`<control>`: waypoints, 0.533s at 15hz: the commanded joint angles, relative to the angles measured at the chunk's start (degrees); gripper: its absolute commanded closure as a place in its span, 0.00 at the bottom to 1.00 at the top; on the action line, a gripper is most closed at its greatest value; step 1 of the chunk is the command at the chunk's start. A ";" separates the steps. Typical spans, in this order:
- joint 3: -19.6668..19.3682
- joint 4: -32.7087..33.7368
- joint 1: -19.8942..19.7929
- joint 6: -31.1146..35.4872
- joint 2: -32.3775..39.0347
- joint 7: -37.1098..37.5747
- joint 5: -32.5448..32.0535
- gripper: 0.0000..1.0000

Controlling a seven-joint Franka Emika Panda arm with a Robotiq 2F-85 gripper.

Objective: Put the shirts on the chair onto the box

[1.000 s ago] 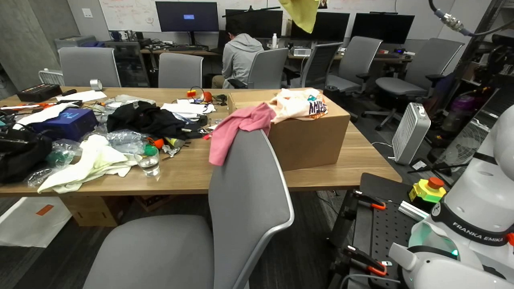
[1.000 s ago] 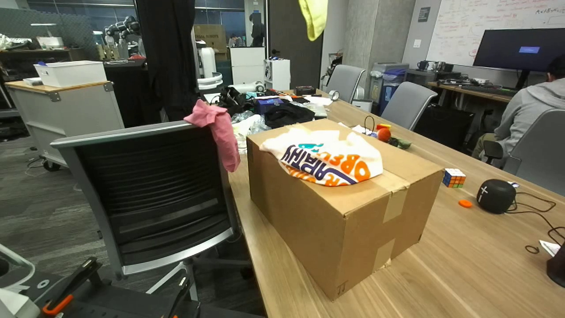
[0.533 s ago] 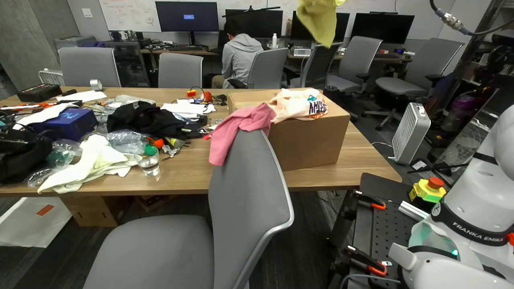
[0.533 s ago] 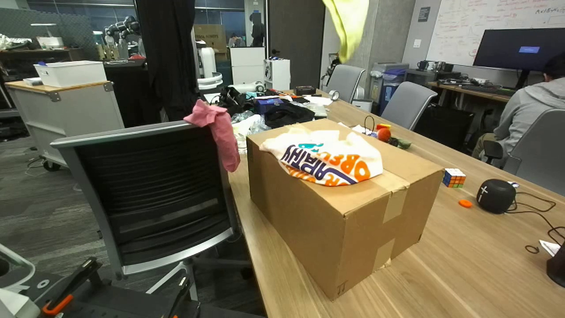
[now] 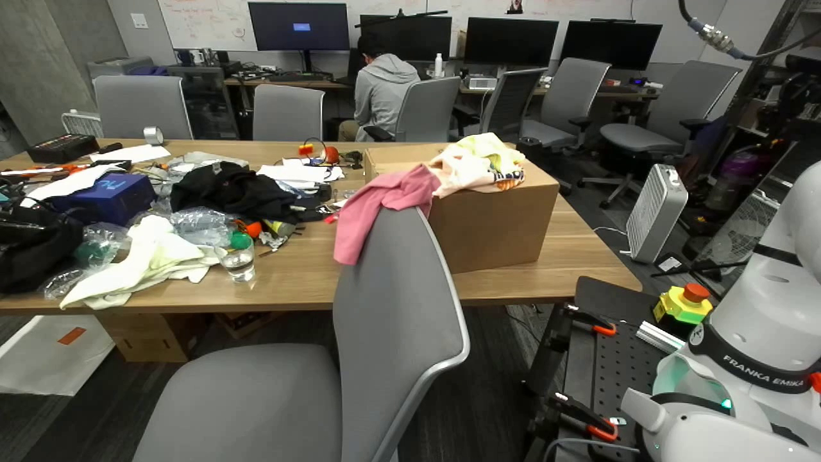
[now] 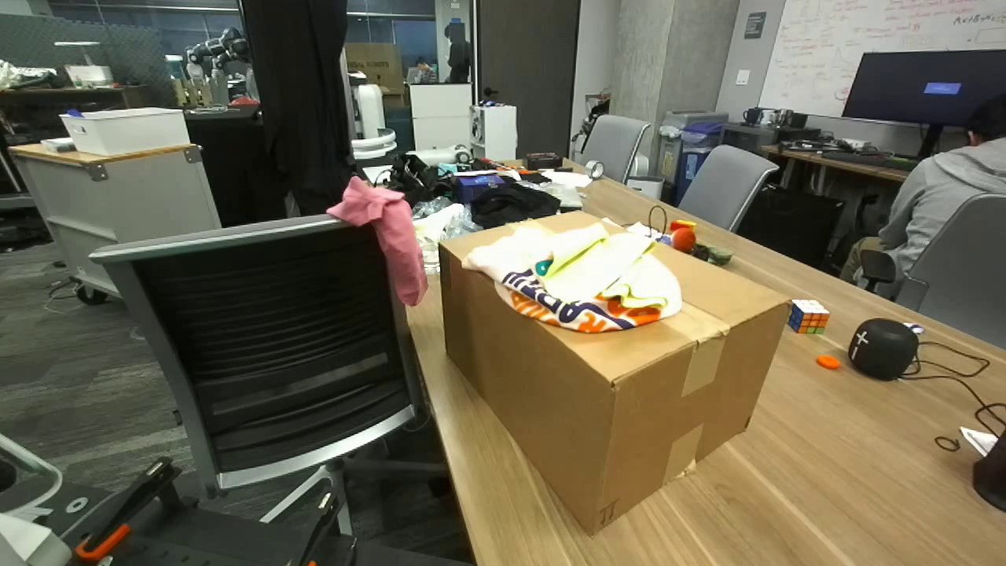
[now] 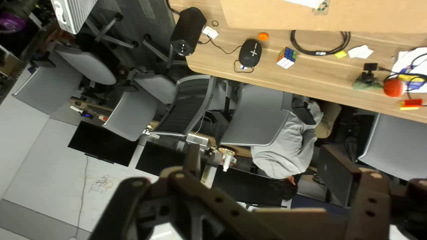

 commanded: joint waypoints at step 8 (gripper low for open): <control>1.74 -5.44 12.76 0.89 -2.69 -16.95 25.39 0.00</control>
